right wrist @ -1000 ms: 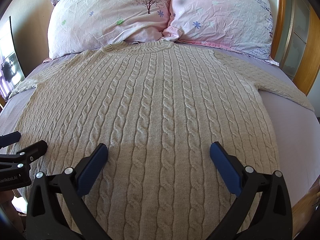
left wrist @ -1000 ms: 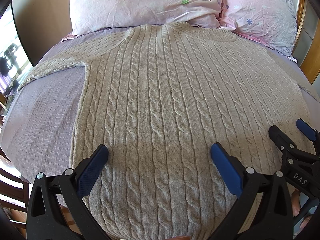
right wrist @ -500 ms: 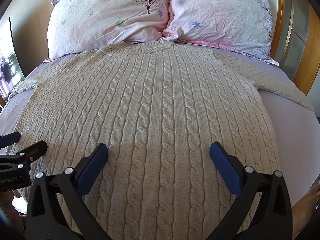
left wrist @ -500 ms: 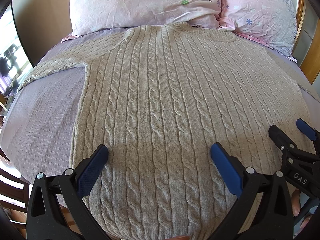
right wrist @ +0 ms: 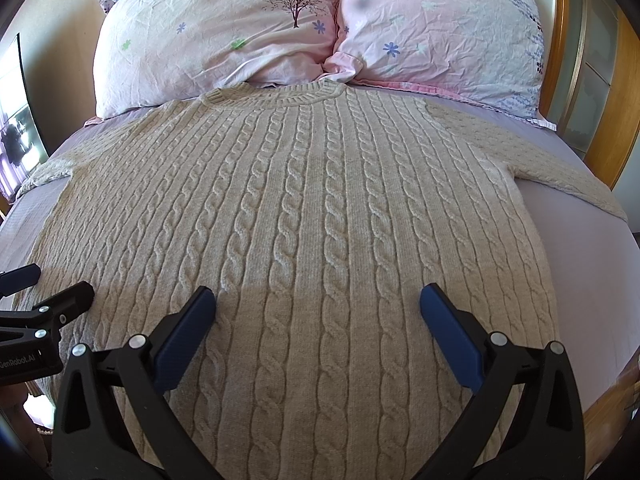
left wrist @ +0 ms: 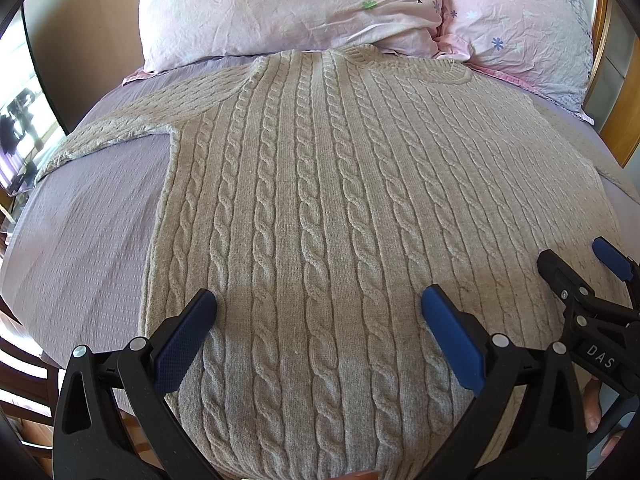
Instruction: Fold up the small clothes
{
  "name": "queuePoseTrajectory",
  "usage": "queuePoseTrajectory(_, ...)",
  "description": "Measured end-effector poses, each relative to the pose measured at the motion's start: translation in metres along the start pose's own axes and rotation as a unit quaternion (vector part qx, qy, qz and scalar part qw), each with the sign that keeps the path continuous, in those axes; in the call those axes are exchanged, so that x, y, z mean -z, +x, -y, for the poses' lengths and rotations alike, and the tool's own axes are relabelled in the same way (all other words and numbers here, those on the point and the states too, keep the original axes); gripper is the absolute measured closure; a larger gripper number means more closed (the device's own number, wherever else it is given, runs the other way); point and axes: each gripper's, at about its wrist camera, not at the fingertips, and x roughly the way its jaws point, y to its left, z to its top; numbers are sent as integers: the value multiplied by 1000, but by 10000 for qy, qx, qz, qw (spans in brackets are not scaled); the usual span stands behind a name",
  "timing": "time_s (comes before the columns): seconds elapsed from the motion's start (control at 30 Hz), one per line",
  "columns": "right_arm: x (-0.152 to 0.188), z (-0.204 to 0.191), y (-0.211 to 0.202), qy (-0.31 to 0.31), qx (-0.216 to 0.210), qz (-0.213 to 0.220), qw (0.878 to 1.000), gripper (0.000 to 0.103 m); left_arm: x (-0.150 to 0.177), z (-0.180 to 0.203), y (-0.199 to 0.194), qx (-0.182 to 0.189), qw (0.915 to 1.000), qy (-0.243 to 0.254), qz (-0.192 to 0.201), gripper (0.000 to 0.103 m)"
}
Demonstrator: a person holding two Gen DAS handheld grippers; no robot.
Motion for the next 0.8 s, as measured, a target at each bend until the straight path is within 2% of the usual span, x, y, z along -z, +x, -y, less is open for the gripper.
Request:
queuePoseTrajectory(0.4,3,0,2,-3,2,-8,10000,2,0,0,0,-1,10000,3,1,1)
queuePoseTrajectory(0.63,-1,-1,6,-77,-29,-250,9997,2,-4,1,1,23,9999,71,-95,1)
queuePoseTrajectory(0.73,-3,1,9,-188,-130,-246,9994,2,-7,1,2,44,9998,108,-134,1)
queuePoseTrajectory(0.8,-2,6,7,-423,-428,-167,9980,2,-8,1,3,75,9998,147,-115,1)
